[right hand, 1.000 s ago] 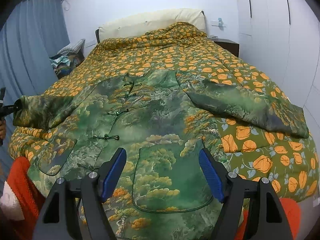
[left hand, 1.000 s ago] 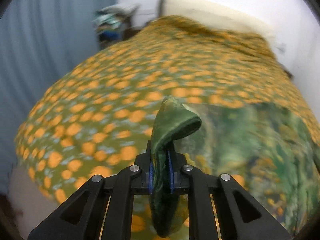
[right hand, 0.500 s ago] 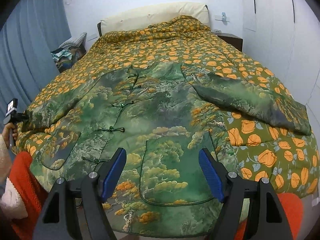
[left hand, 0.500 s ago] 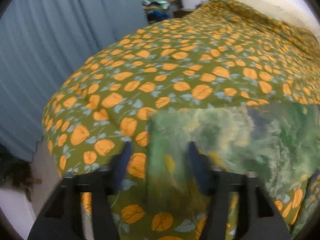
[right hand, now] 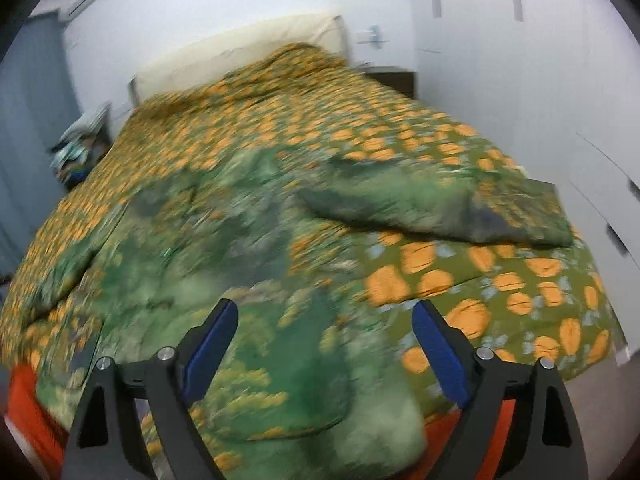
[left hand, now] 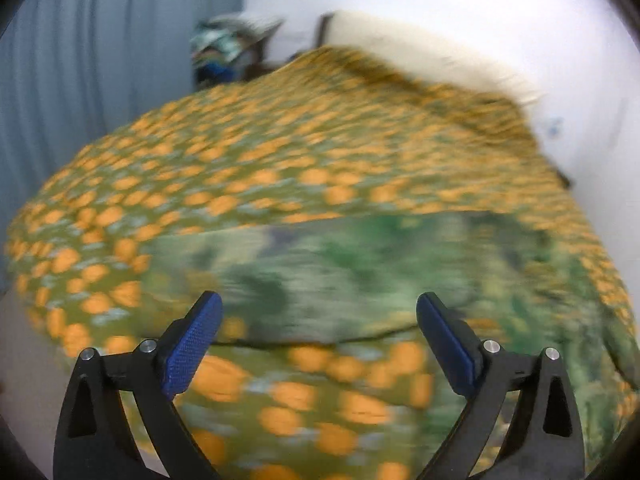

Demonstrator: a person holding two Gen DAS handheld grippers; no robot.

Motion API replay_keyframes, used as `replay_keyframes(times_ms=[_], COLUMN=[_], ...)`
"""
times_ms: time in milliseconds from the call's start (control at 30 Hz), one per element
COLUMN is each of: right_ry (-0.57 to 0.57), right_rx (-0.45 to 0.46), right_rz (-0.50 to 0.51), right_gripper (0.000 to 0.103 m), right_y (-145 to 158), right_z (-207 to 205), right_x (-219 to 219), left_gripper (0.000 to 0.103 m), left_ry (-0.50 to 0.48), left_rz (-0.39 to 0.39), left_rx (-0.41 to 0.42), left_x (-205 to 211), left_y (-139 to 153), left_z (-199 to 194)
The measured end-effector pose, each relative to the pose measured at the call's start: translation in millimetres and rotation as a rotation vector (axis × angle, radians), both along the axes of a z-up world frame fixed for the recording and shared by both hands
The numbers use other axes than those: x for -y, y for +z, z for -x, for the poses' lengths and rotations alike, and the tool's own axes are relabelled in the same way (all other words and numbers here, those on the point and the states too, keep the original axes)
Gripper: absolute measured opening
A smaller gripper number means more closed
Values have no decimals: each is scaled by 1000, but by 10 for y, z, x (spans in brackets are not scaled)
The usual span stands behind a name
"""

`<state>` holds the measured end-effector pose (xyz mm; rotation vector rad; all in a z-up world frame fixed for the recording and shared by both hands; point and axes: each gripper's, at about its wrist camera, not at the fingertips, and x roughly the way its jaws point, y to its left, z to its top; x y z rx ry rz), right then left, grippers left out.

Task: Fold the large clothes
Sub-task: 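Fold the held sleeve across the jacket body and open the left gripper, then grasp the other sleeve cuff with the right gripper and lift it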

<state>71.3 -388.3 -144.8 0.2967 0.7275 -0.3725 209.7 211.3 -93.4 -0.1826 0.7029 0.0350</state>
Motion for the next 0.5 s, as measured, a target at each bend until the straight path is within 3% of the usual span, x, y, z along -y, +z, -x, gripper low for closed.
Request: replay_keyframes(times_ms=[133,267,400,500], right_ry=[-78,-92,-116,-136], right_rx=[5,39,39,43], right_rz=[-6,-30,-40,-91], right_gripper=[95,95,95,95], right_y=[36,66,45,11], right_z=[31,135,175,169], right_x=[288,489,641,802], left_gripper=[98,98,99,99], left_ry=[-106,-158,-194,-192], left_rz=[21,-105,-124,-149], left_rx=[15,-122,-179,-172], left_x=[572,1105,1317,1357], left_y=[-86,-388,-605,-637], left_z=[45,-24,5,62])
